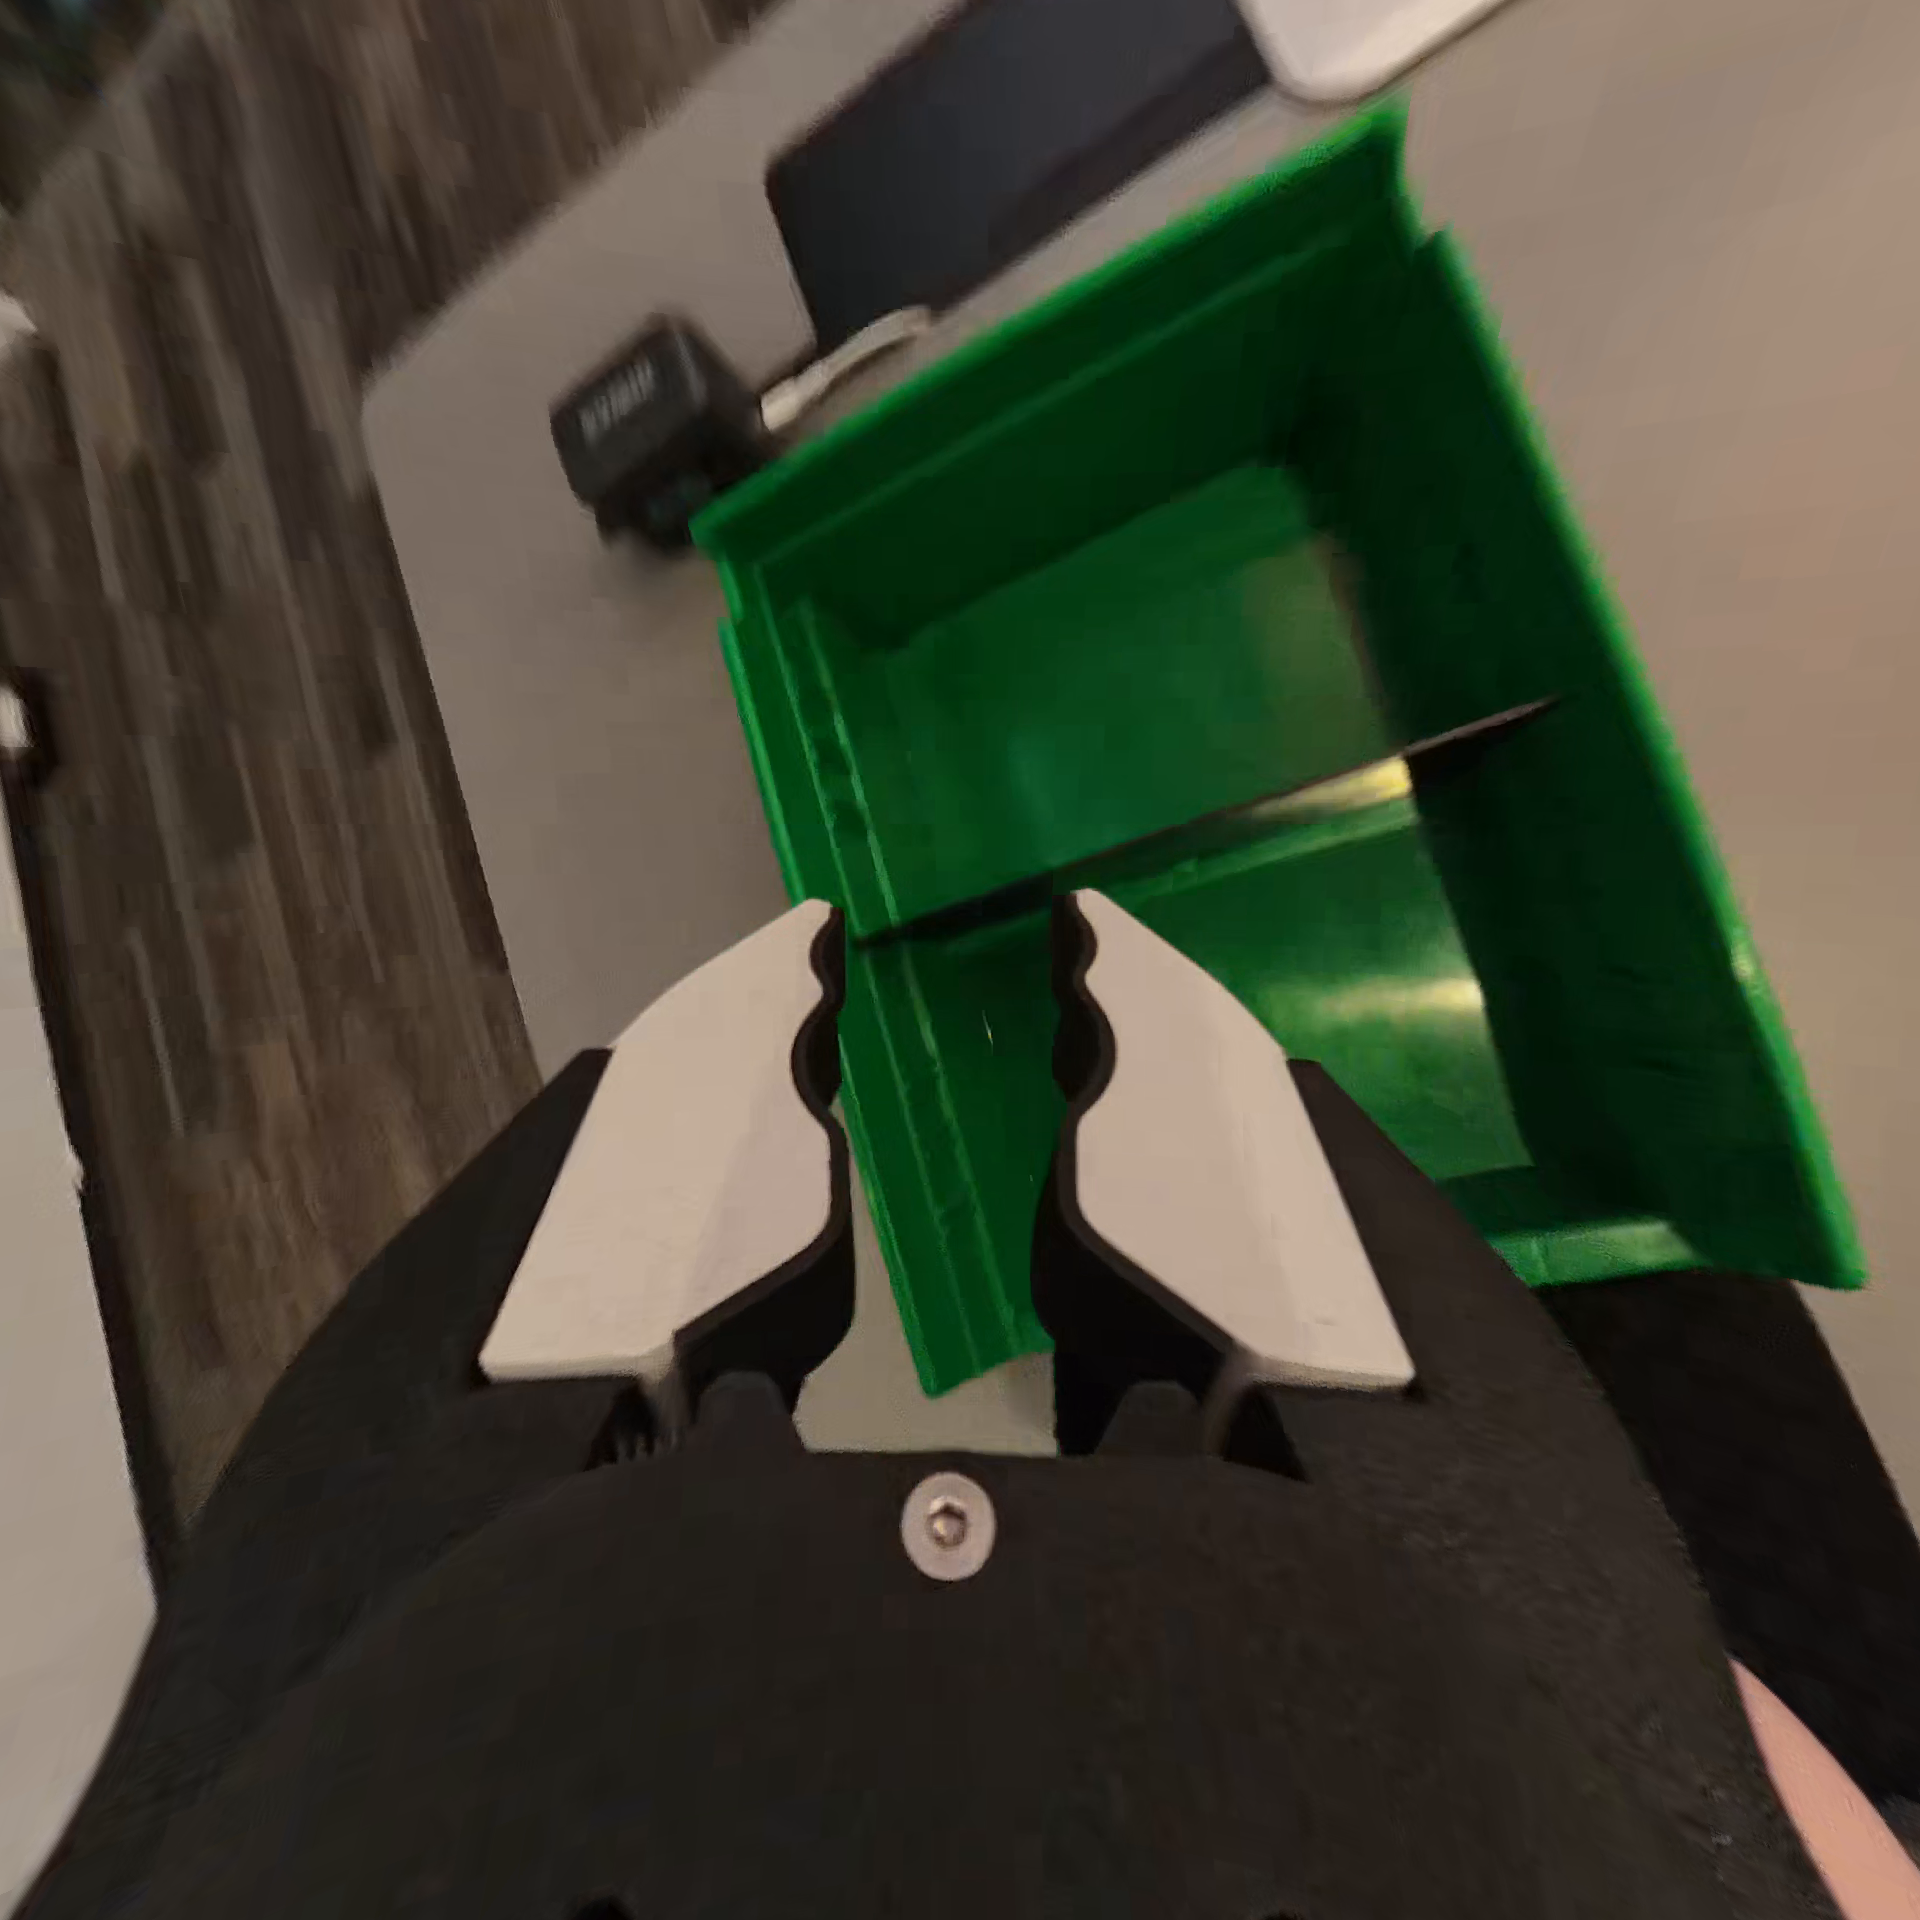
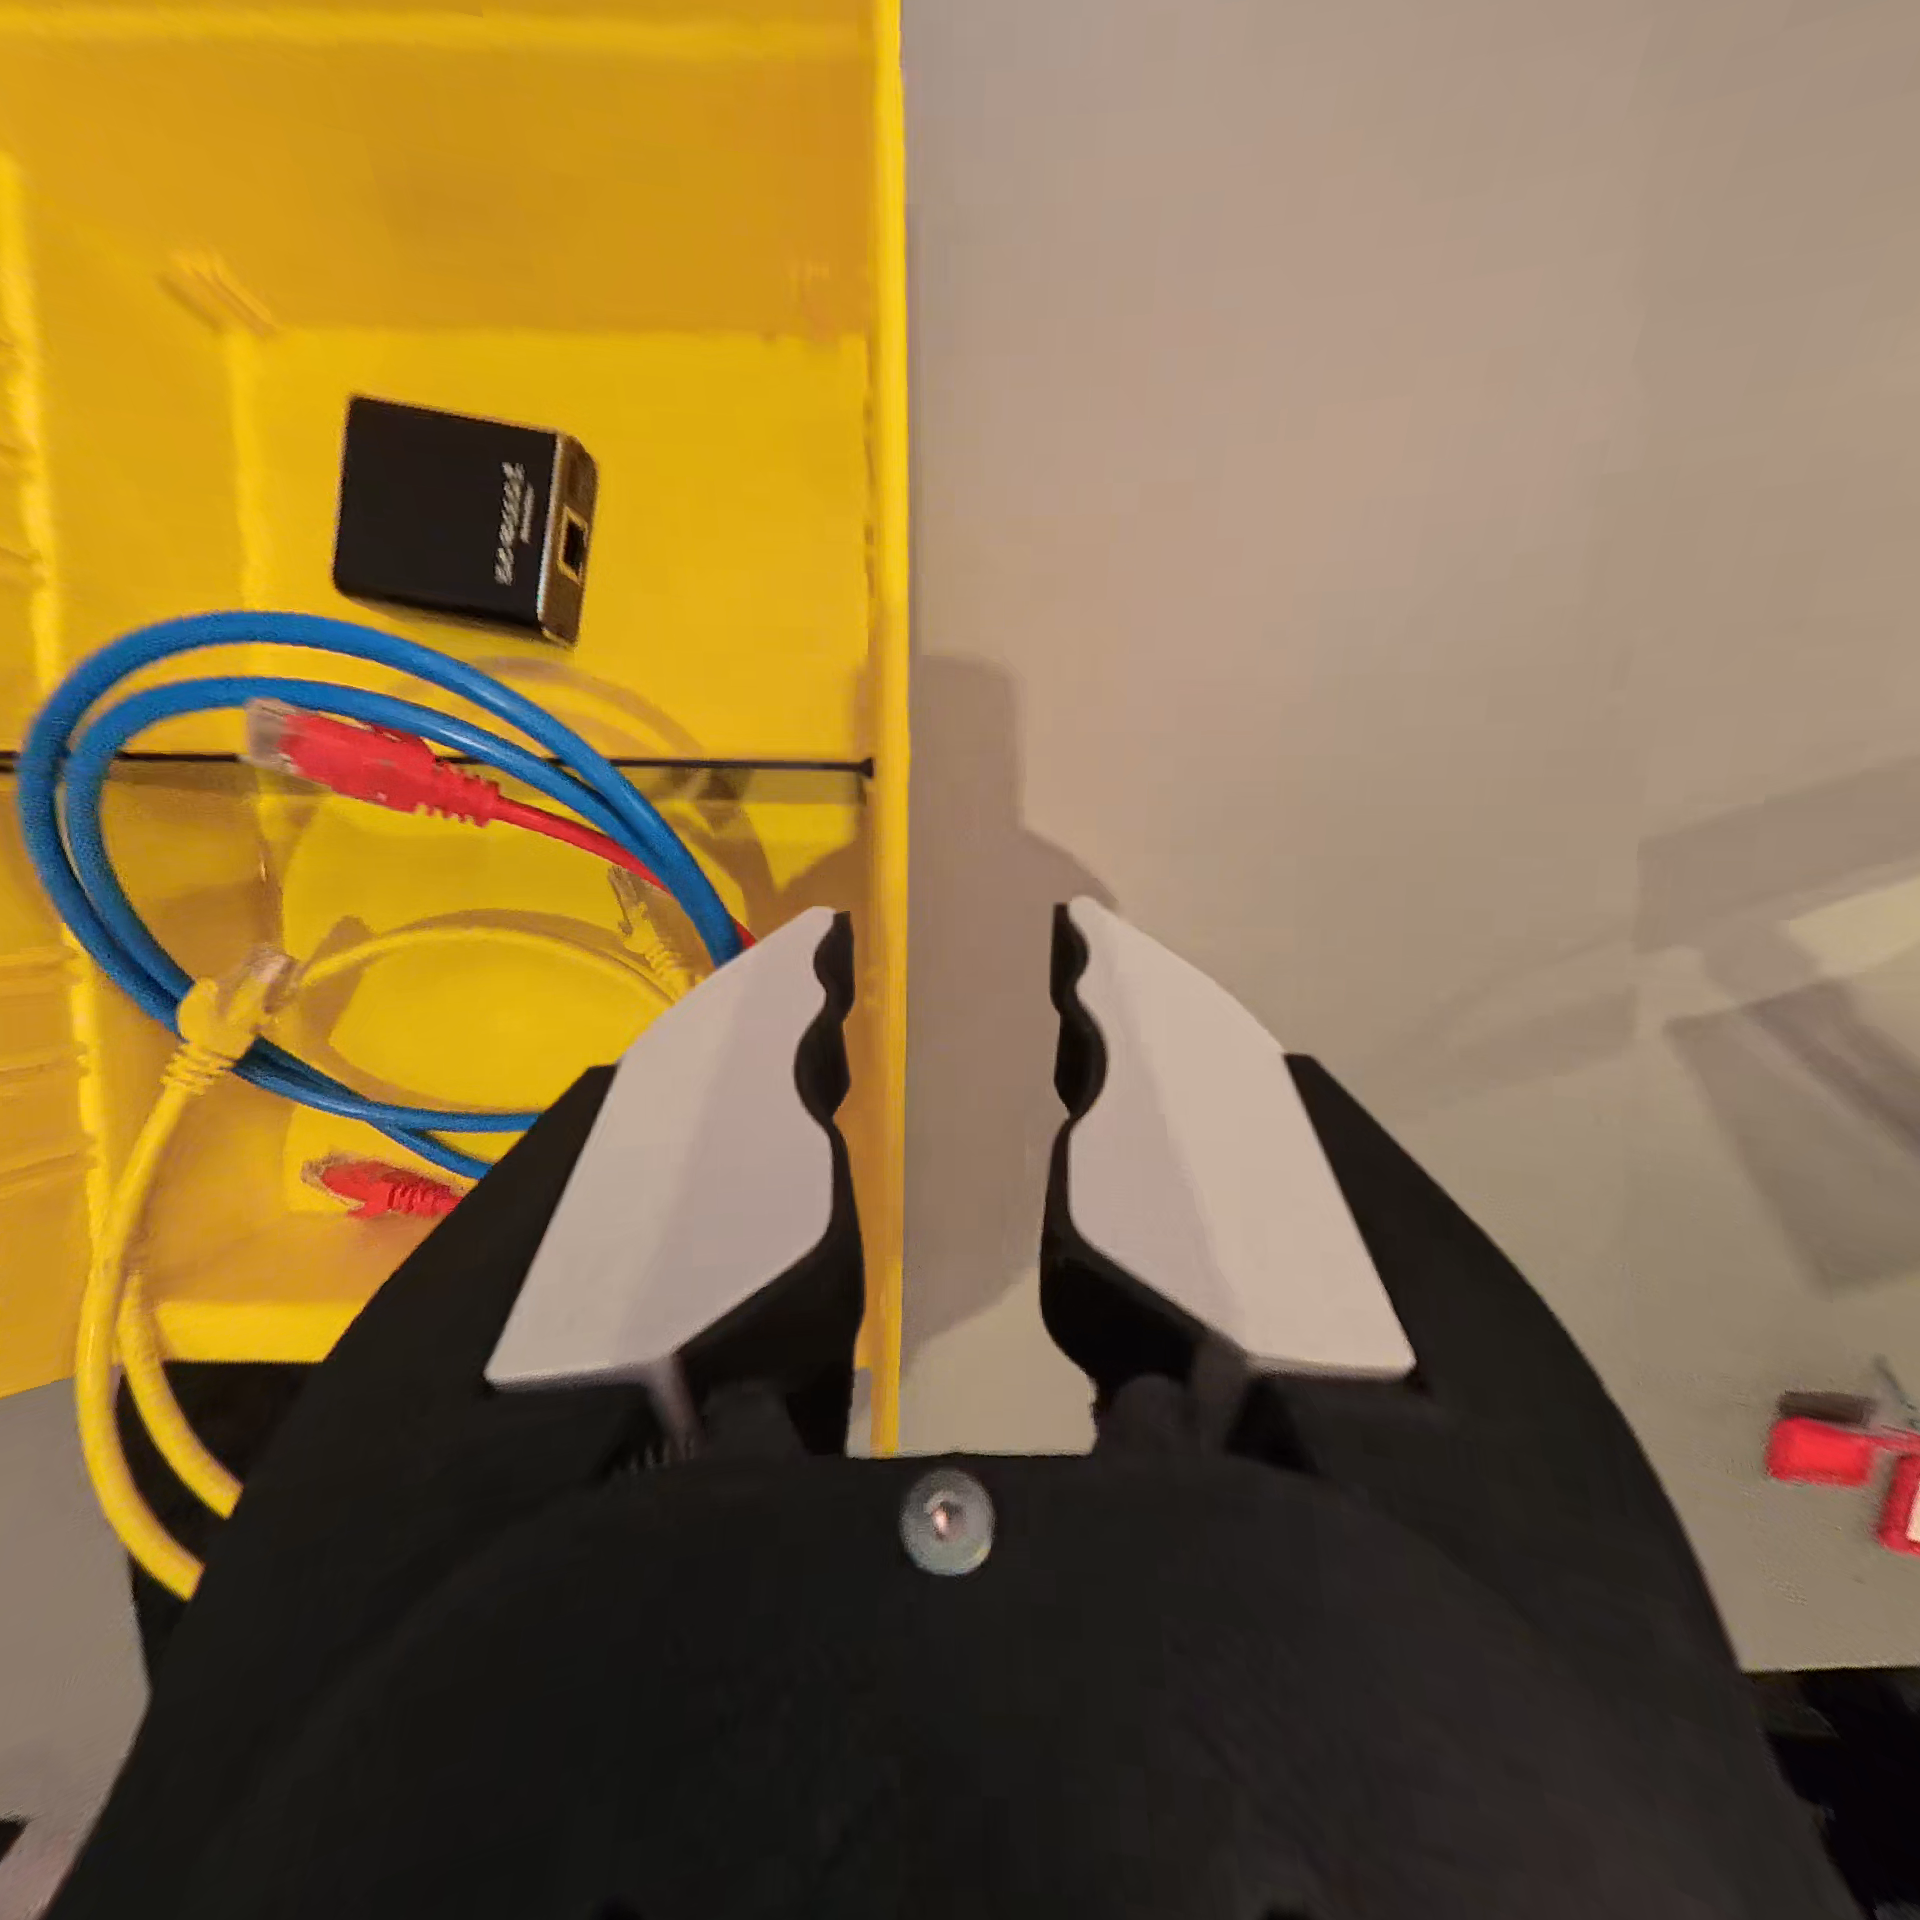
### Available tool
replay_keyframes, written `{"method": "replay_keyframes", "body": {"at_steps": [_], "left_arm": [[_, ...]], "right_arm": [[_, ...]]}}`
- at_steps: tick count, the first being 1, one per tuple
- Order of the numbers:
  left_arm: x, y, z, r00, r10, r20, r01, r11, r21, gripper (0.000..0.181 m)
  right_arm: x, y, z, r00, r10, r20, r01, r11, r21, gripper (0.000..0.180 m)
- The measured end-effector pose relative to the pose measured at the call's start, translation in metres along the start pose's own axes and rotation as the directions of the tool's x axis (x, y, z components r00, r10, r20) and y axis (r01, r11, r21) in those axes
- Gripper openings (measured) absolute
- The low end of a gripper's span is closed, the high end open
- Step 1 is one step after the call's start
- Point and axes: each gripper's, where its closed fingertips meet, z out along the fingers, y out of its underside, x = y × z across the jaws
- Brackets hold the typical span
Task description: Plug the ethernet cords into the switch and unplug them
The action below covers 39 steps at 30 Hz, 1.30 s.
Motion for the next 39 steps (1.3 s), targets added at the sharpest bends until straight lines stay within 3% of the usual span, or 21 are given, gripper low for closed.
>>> {"method": "replay_keyframes", "body": {"at_steps": [1, 6, 9, 12, 15, 21, 24, 33, 39], "left_arm": [[-0.003, 0.011, 0.008, 0.999, -0.029, -0.020, 0.028, 0.998, -0.049, 0.038], [-0.025, 0.046, 0.040, 0.977, -0.205, -0.058, 0.189, 0.960, -0.209, 0.042], [-0.029, 0.051, 0.055, 0.956, -0.268, -0.122, 0.237, 0.946, -0.222, 0.036], [-0.031, 0.065, 0.066, 0.934, -0.329, -0.139, 0.278, 0.914, -0.297, 0.038], [-0.023, 0.079, 0.074, 0.917, -0.355, -0.181, 0.268, 0.886, -0.378, 0.039], [-0.014, 0.099, 0.090, 0.874, -0.430, -0.227, 0.278, 0.825, -0.492, 0.013], [-0.010, 0.102, 0.091, 0.844, -0.477, -0.244, 0.300, 0.798, -0.523, 0.003], [0.010, 0.085, 0.094, 0.875, -0.400, -0.273, 0.209, 0.820, -0.533, 0.005], [0.034, 0.074, 0.090, 0.901, -0.309, -0.304, 0.099, 0.829, -0.551, 0.008]], "right_arm": [[-0.001, 0.004, 0.007, 1.000, -0.008, 0.023, 0.008, 1.000, -0.026, 0.035], [-0.012, 0.025, 0.033, 0.992, 0.006, 0.127, 0.016, 0.985, -0.170, 0.029], [-0.027, 0.031, 0.042, 0.975, 0.076, 0.209, -0.023, 0.969, -0.247, 0.019], [-0.023, 0.036, 0.051, 0.987, 0.058, 0.148, -0.011, 0.955, -0.297, 0.007], [-0.028, 0.037, 0.051, 0.987, 0.060, 0.152, -0.007, 0.945, -0.328, 0.006], [-0.067, 0.036, 0.050, 0.959, 0.096, 0.266, 0.018, 0.919, -0.395, 0.011], [-0.079, 0.035, 0.051, 0.968, 0.045, 0.245, 0.066, 0.903, -0.425, 0.008], [-0.130, 0.037, 0.049, 0.967, -0.099, 0.235, 0.214, 0.818, -0.534, 0.010], [-0.171, 0.025, 0.056, 0.946, -0.187, 0.266, 0.304, 0.799, -0.519, 0.011]]}}
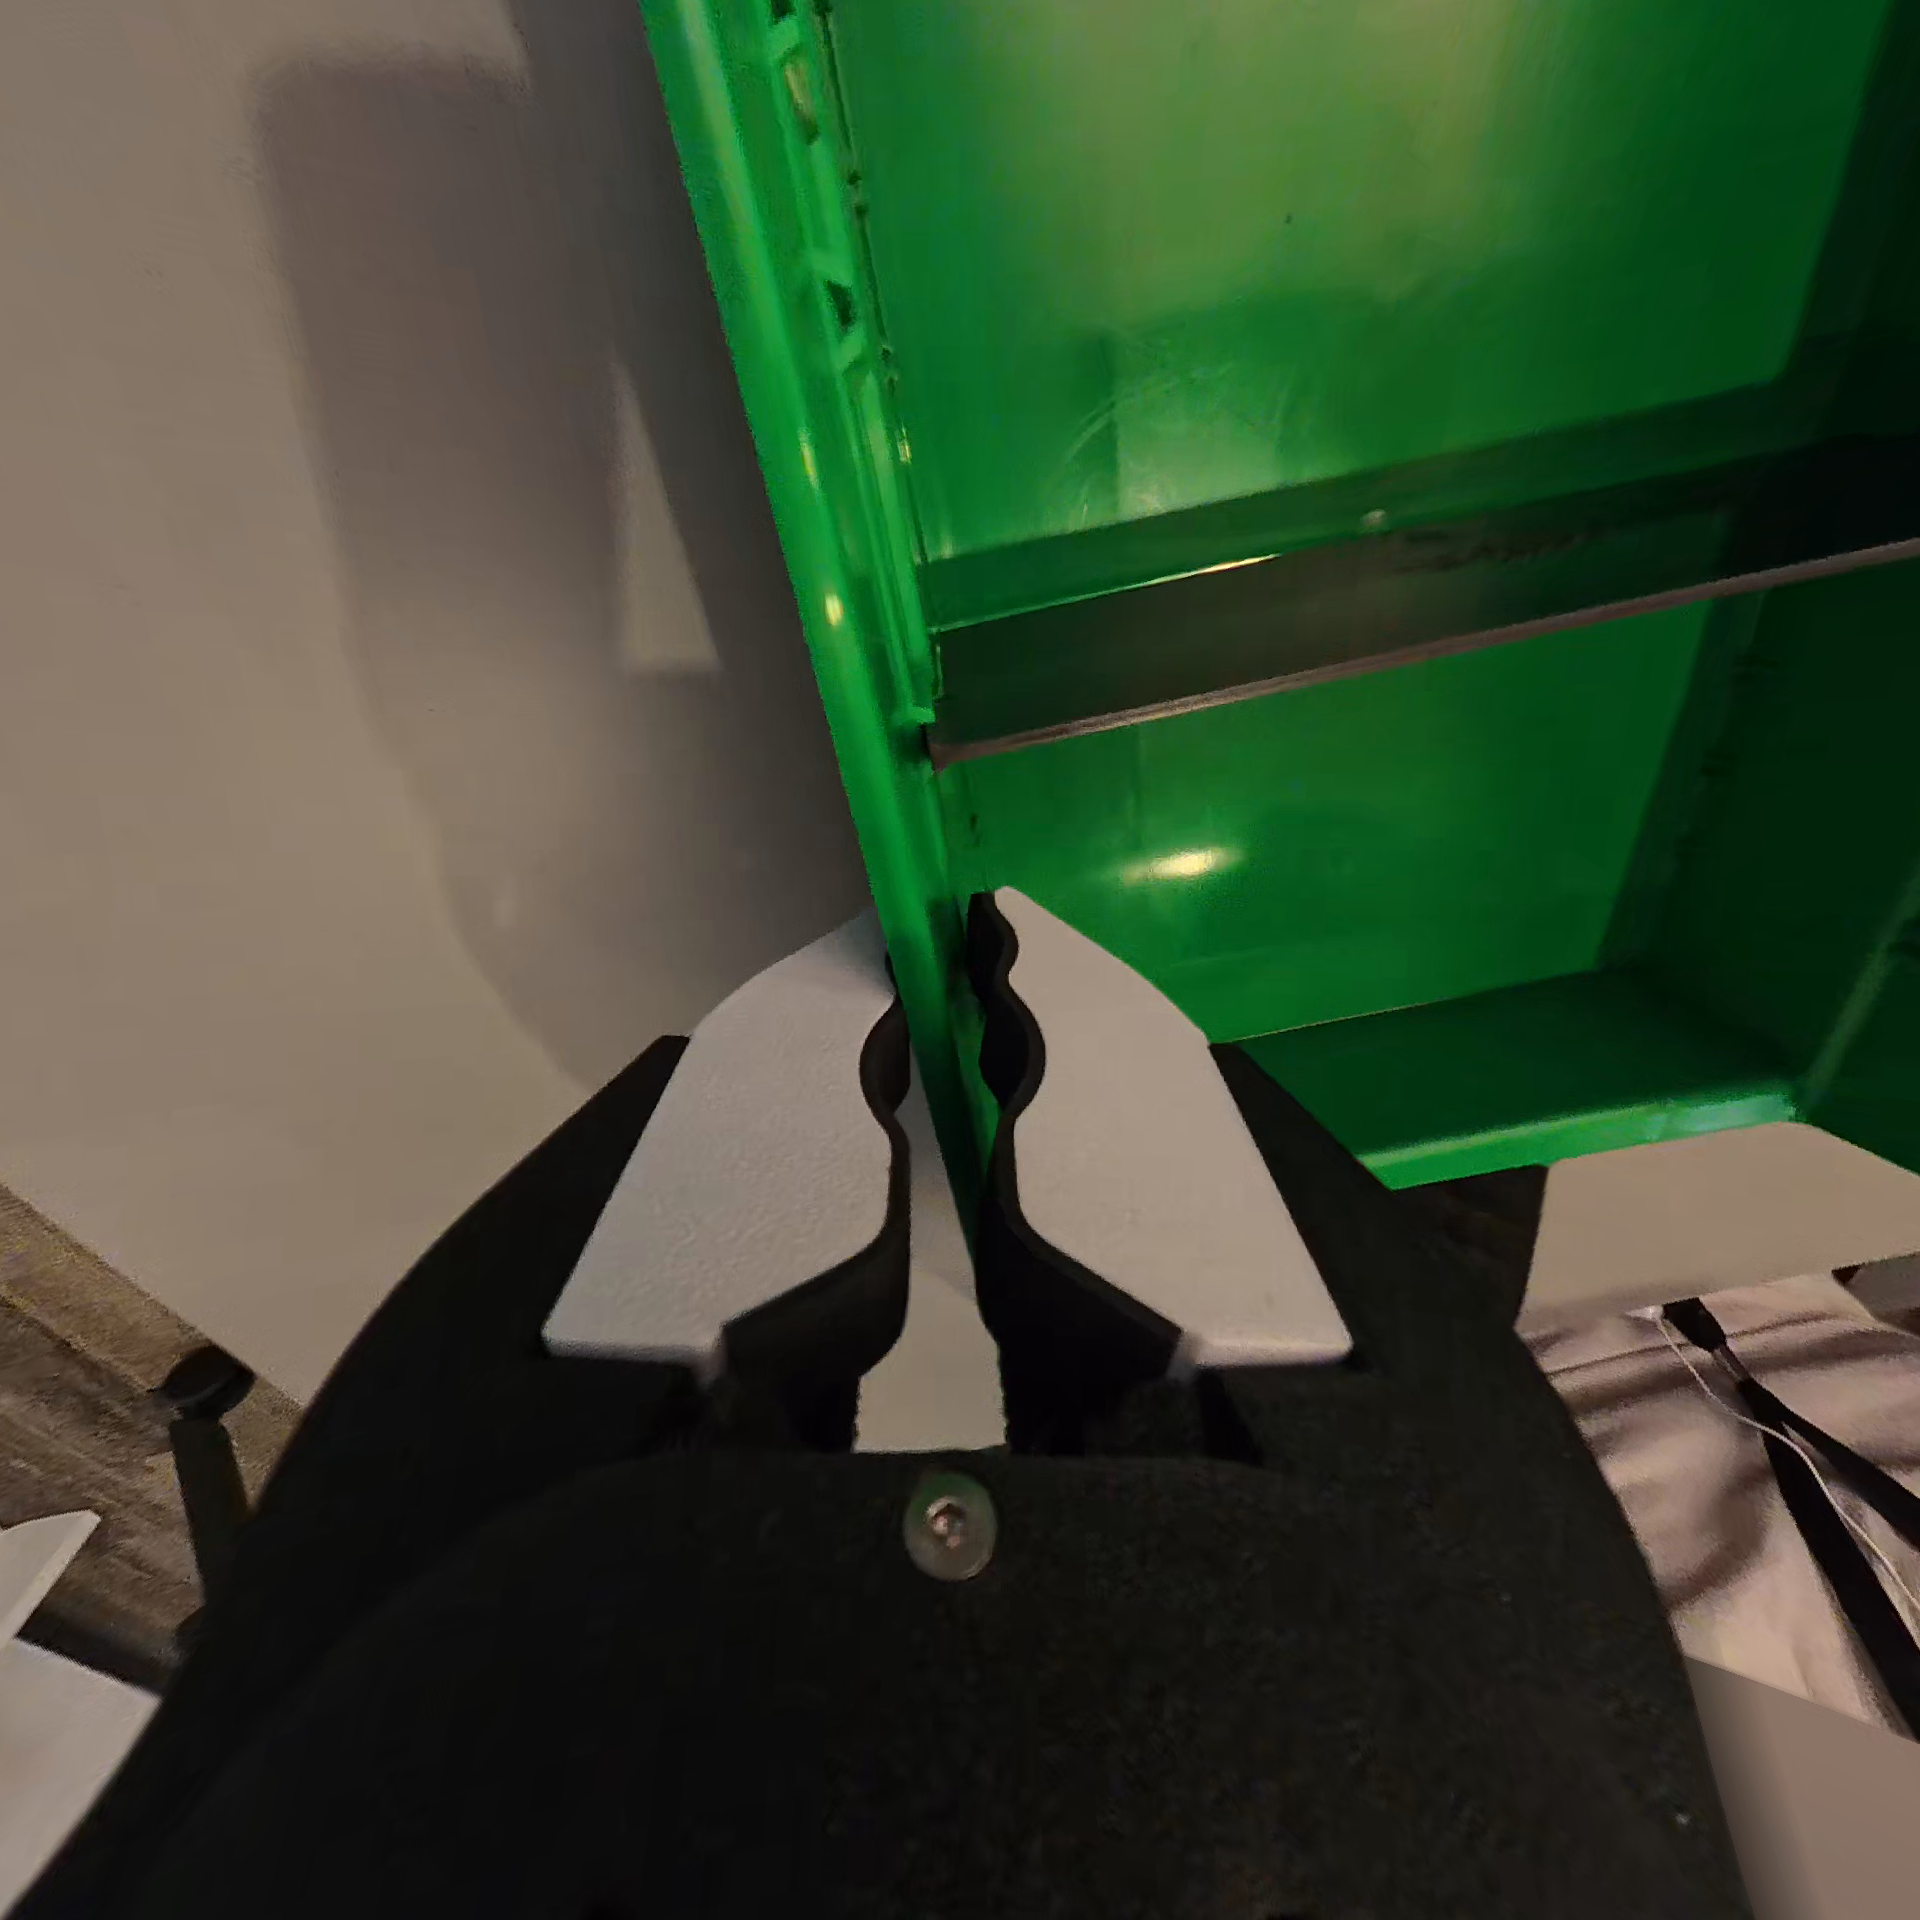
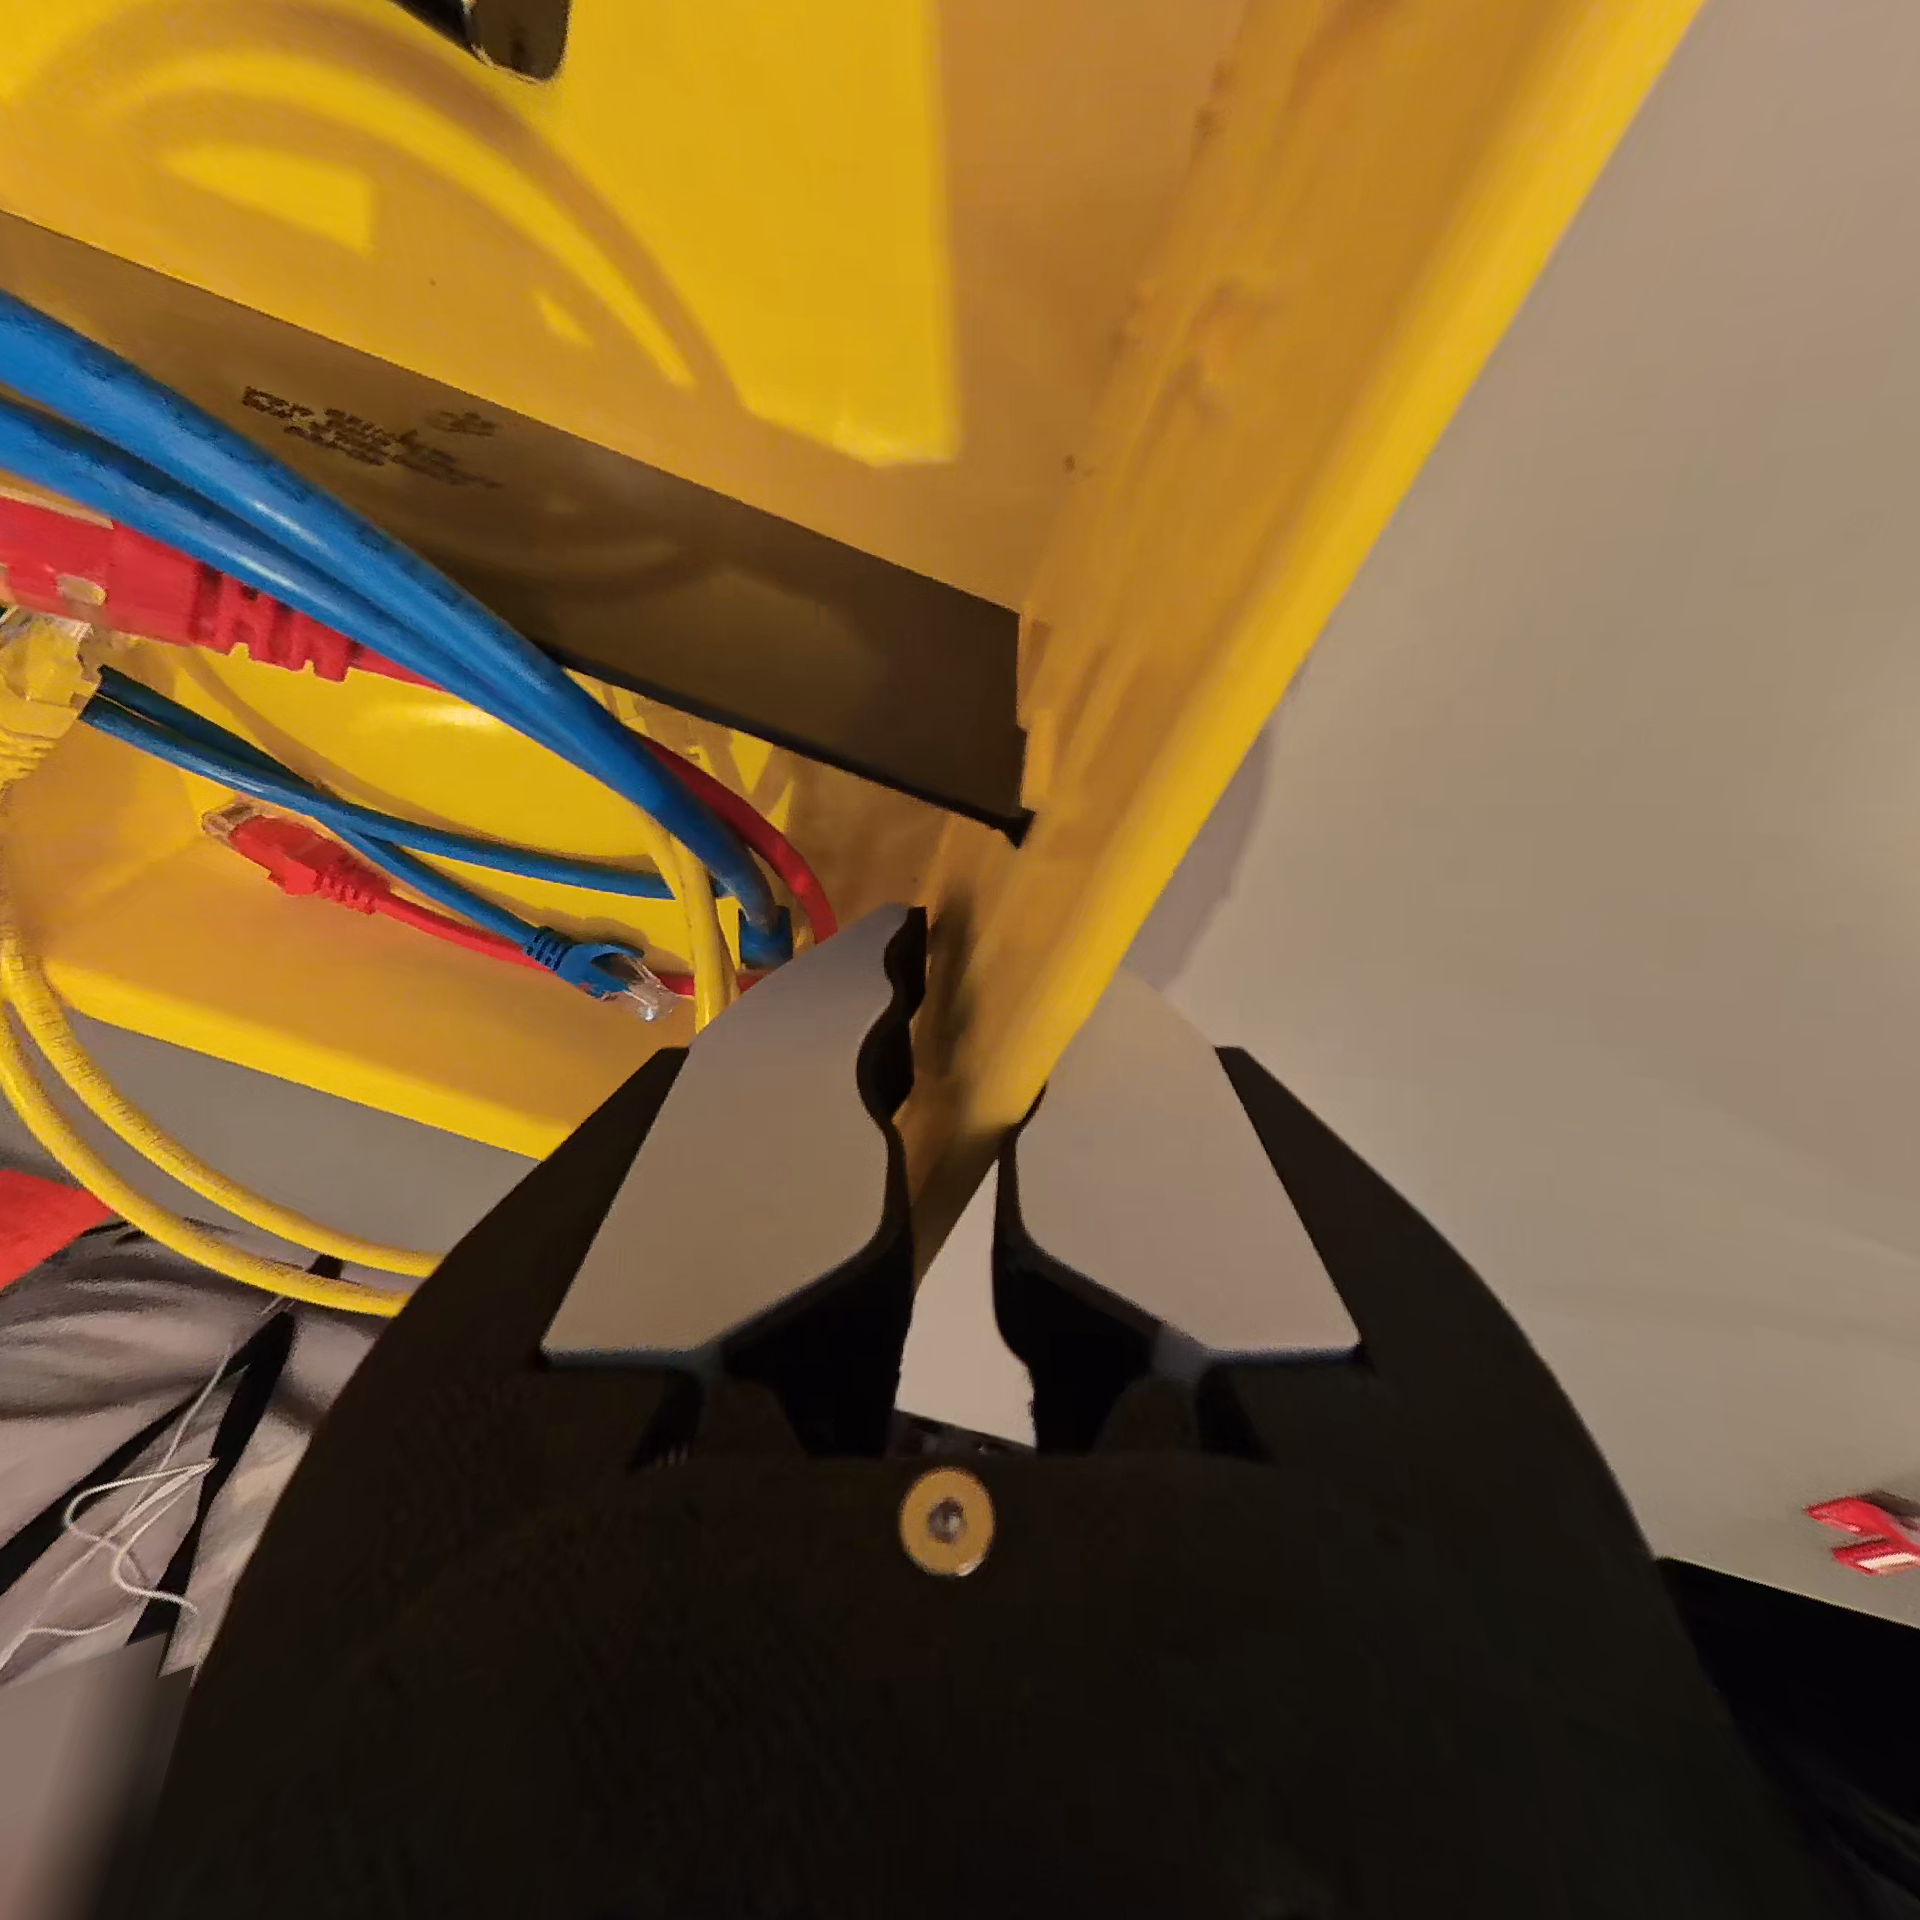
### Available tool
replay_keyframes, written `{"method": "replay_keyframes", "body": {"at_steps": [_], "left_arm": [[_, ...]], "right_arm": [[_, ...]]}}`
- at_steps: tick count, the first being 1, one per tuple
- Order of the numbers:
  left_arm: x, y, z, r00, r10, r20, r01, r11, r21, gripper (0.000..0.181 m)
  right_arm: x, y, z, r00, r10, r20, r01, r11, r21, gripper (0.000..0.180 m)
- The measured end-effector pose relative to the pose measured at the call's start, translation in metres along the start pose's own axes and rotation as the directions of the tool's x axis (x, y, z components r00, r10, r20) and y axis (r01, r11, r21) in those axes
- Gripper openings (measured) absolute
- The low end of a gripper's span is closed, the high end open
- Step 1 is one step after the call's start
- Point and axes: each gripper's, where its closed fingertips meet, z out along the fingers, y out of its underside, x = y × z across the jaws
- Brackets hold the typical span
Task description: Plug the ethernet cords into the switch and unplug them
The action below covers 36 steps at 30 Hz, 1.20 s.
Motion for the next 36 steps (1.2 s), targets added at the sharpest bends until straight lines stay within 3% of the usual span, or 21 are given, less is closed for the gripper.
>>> {"method": "replay_keyframes", "body": {"at_steps": [9, 19, 23, 26, 28, 30, 32, 34, 35, 36], "left_arm": [[0.039, 0.002, 0.005, 0.994, 0.049, -0.094, -0.055, 0.997, -0.062, 0.008], [0.068, 0.002, 0.008, 0.986, 0.121, -0.113, -0.132, 0.986, -0.097, 0.013], [0.067, 0.004, 0.000, 0.986, 0.133, -0.103, -0.141, 0.987, -0.079, 0.013], [0.068, 0.003, -0.017, 0.985, 0.150, -0.084, -0.150, 0.989, 0.010, 0.016], [0.068, 0.003, -0.032, 0.984, 0.168, -0.059, -0.163, 0.983, 0.085, 0.013], [0.070, -0.001, -0.051, 0.982, 0.185, -0.020, -0.178, 0.967, 0.184, 0.013], [0.073, -0.008, -0.071, 0.976, 0.212, 0.042, -0.215, 0.934, 0.287, 0.013], [0.081, -0.018, -0.091, 0.966, 0.236, 0.102, -0.257, 0.886, 0.387, 0.014], [0.088, -0.022, -0.099, 0.959, 0.256, 0.120, -0.283, 0.859, 0.427, 0.014], [0.096, -0.027, -0.107, 0.949, 0.281, 0.143, -0.315, 0.829, 0.462, 0.014]], "right_arm": [[-0.017, -0.021, 0.002, 0.987, -0.135, -0.091, 0.137, 0.990, 0.018, 0.018], [-0.024, -0.023, 0.000, 0.986, -0.155, -0.059, 0.157, 0.987, 0.038, 0.015], [-0.024, -0.019, -0.028, 0.993, -0.094, -0.077, 0.104, 0.985, 0.137, 0.020], [-0.027, -0.012, -0.074, 0.981, -0.045, -0.190, 0.102, 0.948, 0.301, 0.020], [-0.054, -0.015, -0.113, 0.969, -0.093, -0.227, 0.193, 0.860, 0.472, 0.021], [-0.107, -0.022, -0.153, 0.953, -0.209, -0.219, 0.303, 0.681, 0.667, 0.025], [-0.180, -0.027, -0.189, 0.895, -0.401, -0.197, 0.365, 0.402, 0.840, 0.033], [-0.246, -0.027, -0.200, 0.801, -0.572, -0.174, 0.309, 0.146, 0.940, 0.040], [-0.265, -0.034, -0.188, 0.786, -0.607, -0.117, 0.280, 0.181, 0.943, 0.040], [-0.278, -0.044, -0.167, 0.786, -0.617, -0.049, 0.281, 0.285, 0.917, 0.039]]}}
